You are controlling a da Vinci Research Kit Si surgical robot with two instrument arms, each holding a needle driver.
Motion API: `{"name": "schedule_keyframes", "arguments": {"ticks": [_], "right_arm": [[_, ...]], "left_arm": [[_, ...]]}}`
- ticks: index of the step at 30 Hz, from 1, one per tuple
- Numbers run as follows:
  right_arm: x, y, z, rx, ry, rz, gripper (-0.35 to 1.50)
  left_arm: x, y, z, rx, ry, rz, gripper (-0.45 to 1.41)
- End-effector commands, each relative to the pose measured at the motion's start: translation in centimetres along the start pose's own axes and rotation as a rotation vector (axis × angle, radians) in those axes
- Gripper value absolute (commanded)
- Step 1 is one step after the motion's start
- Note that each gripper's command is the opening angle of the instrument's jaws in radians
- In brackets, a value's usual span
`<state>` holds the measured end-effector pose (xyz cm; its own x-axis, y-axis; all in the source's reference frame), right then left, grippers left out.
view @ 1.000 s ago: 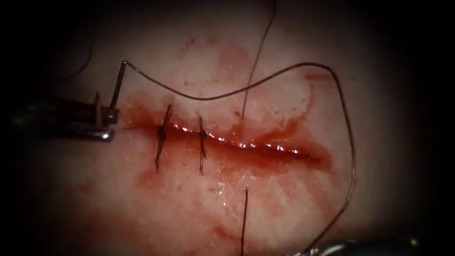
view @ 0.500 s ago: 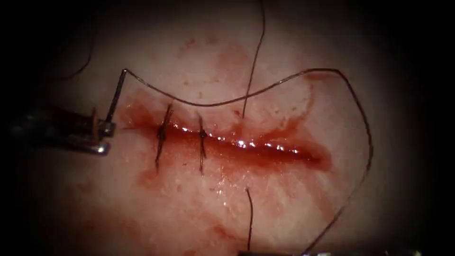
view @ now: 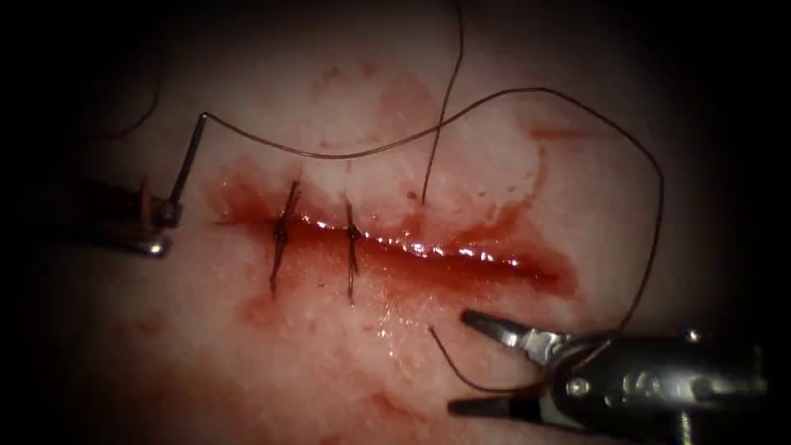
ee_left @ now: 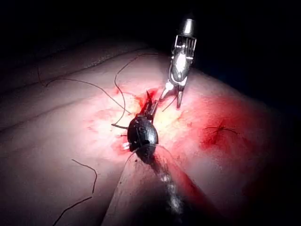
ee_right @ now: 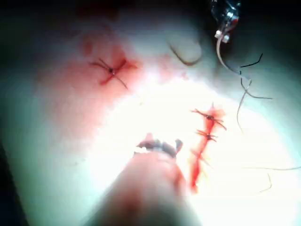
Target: Wound Closure
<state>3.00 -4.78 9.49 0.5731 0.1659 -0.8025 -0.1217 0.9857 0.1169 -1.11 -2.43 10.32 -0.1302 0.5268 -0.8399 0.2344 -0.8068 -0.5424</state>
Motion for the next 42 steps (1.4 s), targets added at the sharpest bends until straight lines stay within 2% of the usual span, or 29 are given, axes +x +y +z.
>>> {"name": "schedule_keyframes", "arguments": {"ticks": [1, 8, 9, 10, 11, 12, 14, 15, 21, 27, 29, 31, 38, 42], "right_arm": [[-0.05, 0.00, 0.15, -0.015, -0.002, 0.014, 1.24], [-0.11, -0.01, 0.36, -0.033, 0.015, 0.035, 1.08], [-0.12, -0.01, 0.37, -0.025, 0.019, 0.035, 0.94], [-0.12, -0.02, 0.37, -0.014, 0.023, 0.033, 0.54], [-0.12, -0.02, 0.37, -0.014, 0.023, 0.033, 0.54], [-0.12, -0.02, 0.36, -0.011, 0.027, 0.034, 0.29], [-0.12, -0.02, 0.34, -0.009, 0.034, 0.035, -0.03], [-0.11, -0.03, 0.32, -0.005, 0.039, 0.036, -0.35], [-0.05, -0.06, 0.24, 0.038, 0.049, 0.035, -0.35], [0.12, -0.12, -0.01, 0.100, 0.050, 0.036, -0.35], [0.25, -0.19, -0.15, 0.186, 0.076, 0.035, -0.35], [0.34, -0.26, -0.22, 0.226, 0.081, 0.026, -0.35], [0.53, -0.43, -0.23, 0.293, 0.088, -0.005, -0.35], [0.57, -0.56, -0.25, 0.359, 0.062, -0.039, -0.35]], "left_arm": [[-0.06, -0.02, 0.07, 0.000, -0.001, -0.006, -0.45], [-0.12, -0.02, 0.15, 0.005, -0.004, -0.006, -0.45], [-0.13, -0.02, 0.16, 0.005, -0.005, -0.005, -0.45], [-0.14, -0.01, 0.17, 0.003, -0.008, -0.009, -0.45], [-0.14, -0.01, 0.17, 0.003, -0.008, -0.009, -0.45], [-0.14, -0.01, 0.17, 0.003, -0.008, -0.009, -0.45], [-0.14, -0.01, 0.17, 0.002, -0.008, -0.009, -0.45], [-0.14, -0.01, 0.17, 0.002, -0.008, -0.009, -0.45], [-0.14, -0.01, 0.18, 0.001, -0.008, -0.009, -0.45], [-0.15, -0.01, 0.18, 0.000, -0.011, -0.008, -0.45], [-0.15, 0.00, 0.18, -0.002, -0.011, -0.007, -0.45], [-0.15, 0.01, 0.18, -0.001, -0.014, -0.007, -0.45], [-0.12, 0.06, 0.22, -0.023, -0.016, -0.005, -0.45], [-0.11, 0.08, 0.24, -0.034, -0.021, -0.002, -0.45]]}}
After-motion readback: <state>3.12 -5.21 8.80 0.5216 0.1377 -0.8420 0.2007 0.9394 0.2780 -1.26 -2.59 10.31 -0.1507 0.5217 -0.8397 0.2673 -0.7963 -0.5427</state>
